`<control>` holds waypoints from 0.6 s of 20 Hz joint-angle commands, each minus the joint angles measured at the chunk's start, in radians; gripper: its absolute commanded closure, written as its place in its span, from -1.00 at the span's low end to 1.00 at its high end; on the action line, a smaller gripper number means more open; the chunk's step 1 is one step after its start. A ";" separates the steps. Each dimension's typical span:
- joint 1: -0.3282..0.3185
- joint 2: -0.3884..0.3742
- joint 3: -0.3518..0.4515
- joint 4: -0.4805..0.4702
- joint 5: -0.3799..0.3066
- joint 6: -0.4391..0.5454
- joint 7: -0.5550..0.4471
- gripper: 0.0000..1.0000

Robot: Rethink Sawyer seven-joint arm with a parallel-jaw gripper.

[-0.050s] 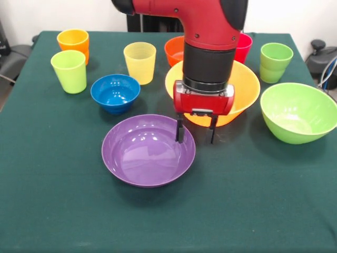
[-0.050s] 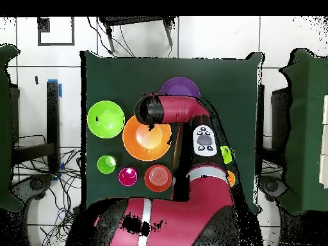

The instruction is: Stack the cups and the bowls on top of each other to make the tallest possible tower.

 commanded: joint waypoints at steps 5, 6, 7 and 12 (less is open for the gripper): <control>0.118 0.128 -0.097 -0.007 -0.075 -0.156 0.127 -1.00; 0.135 0.136 -0.123 -0.010 -0.071 -0.174 0.138 -1.00; 0.150 0.145 -0.150 -0.014 -0.067 -0.196 0.149 -1.00; 0.219 0.196 -0.277 -0.036 -0.026 -0.302 0.180 -1.00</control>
